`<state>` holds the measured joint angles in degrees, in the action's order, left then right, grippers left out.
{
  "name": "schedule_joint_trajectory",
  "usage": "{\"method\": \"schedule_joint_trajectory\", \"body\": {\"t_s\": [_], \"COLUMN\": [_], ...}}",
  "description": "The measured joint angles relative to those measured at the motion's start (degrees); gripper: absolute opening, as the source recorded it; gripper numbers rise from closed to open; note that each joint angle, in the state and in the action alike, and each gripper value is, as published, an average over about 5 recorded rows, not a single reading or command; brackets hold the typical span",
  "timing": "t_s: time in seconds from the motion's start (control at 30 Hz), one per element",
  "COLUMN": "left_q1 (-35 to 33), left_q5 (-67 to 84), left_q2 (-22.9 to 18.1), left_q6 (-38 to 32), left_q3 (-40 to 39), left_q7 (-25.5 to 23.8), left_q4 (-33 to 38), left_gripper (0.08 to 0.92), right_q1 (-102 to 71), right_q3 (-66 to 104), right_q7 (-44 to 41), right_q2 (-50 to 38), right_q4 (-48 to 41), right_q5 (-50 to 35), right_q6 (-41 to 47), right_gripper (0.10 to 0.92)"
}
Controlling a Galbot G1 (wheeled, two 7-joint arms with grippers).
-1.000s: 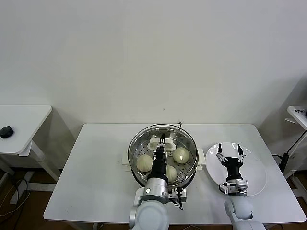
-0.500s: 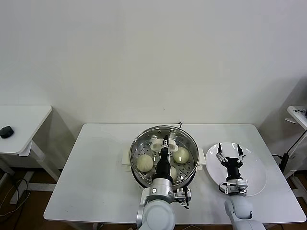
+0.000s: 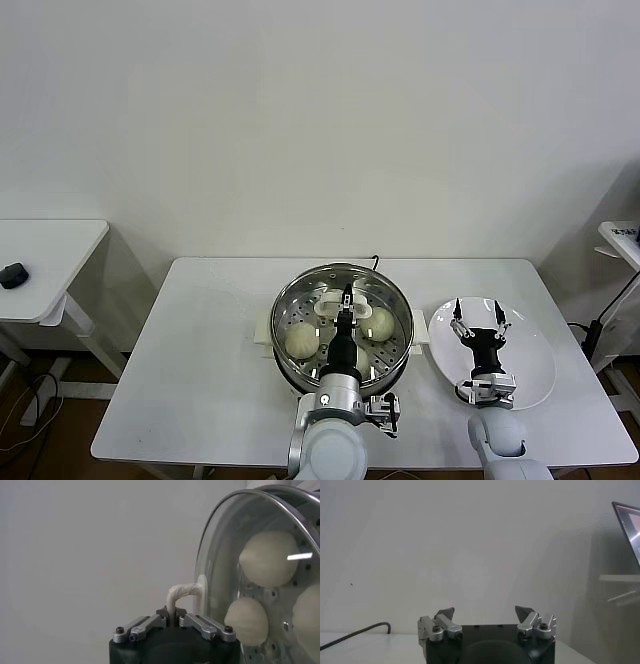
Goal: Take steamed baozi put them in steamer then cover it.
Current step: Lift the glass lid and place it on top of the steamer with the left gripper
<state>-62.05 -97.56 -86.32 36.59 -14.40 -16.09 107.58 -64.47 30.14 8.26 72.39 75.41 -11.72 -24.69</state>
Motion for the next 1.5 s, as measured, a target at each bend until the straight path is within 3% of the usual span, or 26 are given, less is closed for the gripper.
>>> {"method": "schedule_joint_trajectory", "body": {"t_s": [0.93,1.5], "left_q1": [-0.56,-2.35], "left_q5": [-1.54,-0.82], "left_q2": [-0.46,0.97], "left_q6": [-1.33,-1.48], "left_q3": [1.12,0.28], "left_q7": [-0.29,-0.89], "left_q4": [-1.62,2.18], "left_gripper": [0.207,0.646], "right_q1": [0.4,0.39], "right_q3": [-0.08,-0.13], "right_q7": [0.03,0.08], "right_q2": [0.33,0.26], "right_q4": [-0.2,-0.02], "right_q5": [0.12,0.23], "right_q6": [-0.14,-0.17], "right_gripper": [0.823,0.823]}}
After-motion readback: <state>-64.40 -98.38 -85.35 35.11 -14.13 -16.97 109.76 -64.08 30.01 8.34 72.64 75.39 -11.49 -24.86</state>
